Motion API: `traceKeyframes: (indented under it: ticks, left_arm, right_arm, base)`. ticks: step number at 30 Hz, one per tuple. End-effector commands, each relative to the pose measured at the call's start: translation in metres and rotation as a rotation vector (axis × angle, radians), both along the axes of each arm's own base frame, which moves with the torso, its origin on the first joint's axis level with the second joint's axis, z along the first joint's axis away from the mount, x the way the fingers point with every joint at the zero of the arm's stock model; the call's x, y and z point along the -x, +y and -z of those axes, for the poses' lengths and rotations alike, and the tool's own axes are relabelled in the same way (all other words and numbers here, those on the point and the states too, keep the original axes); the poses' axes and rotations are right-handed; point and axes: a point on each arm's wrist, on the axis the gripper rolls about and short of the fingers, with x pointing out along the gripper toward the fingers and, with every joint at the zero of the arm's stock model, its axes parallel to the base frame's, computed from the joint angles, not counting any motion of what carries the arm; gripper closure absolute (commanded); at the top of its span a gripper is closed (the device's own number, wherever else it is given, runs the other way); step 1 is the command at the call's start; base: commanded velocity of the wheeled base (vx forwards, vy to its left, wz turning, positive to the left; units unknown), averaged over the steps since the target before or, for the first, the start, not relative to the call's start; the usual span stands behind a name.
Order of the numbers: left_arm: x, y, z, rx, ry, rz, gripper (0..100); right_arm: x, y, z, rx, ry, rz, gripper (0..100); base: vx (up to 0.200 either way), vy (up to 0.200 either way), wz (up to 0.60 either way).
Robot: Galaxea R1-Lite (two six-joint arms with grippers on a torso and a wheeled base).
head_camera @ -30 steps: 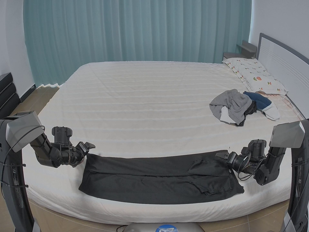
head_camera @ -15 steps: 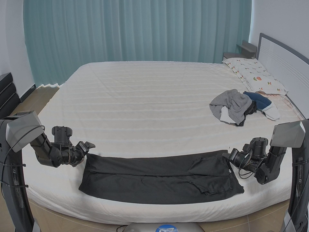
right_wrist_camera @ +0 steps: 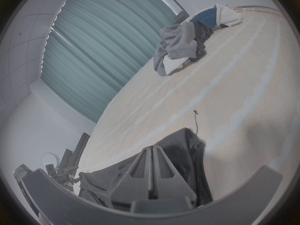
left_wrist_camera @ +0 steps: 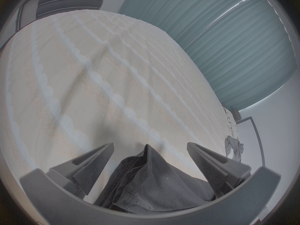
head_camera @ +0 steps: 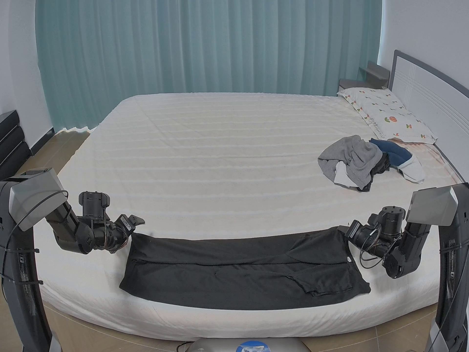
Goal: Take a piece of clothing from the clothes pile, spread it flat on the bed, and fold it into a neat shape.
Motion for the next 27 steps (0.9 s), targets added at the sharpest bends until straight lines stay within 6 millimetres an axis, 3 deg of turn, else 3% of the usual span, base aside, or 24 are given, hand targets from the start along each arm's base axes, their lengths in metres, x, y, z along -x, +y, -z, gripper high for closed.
traceKeyframes:
  ticks: [1,5,12,17,22,27]
  left_arm:
    - [0.0,0.0,0.0,0.001,0.001,-0.001,0]
    - [0.001,0.002,-0.002,0.009,-0.001,-0.01,0]
    - [0.02,0.007,-0.023,0.066,-0.044,0.065,0]
    - [0.029,0.003,-0.022,0.08,-0.08,0.094,0]
    - [0.029,0.003,-0.022,0.076,-0.084,0.095,0]
    - [0.025,0.001,-0.003,-0.015,-0.064,0.159,0]
  right_arm:
    - [0.0,0.0,0.008,0.001,0.021,-0.001,0]
    - [0.0,0.0,0.005,-0.005,0.018,0.0,0]
    - [0.005,-0.014,-0.027,-0.169,0.016,0.072,0]
    - [0.009,-0.026,-0.022,-0.175,0.036,0.099,0]
    - [0.009,-0.027,-0.02,-0.176,0.043,0.104,0]
    - [0.008,-0.024,-0.015,-0.174,0.055,0.096,0]
  base:
    - [0.0,0.0,0.0]
    - [0.0,0.0,0.0]
    - [0.0,0.0,0.0]
    - [0.0,0.0,0.0]
    - [-0.2,0.0,0.0]
    - [-0.04,0.0,0.0]
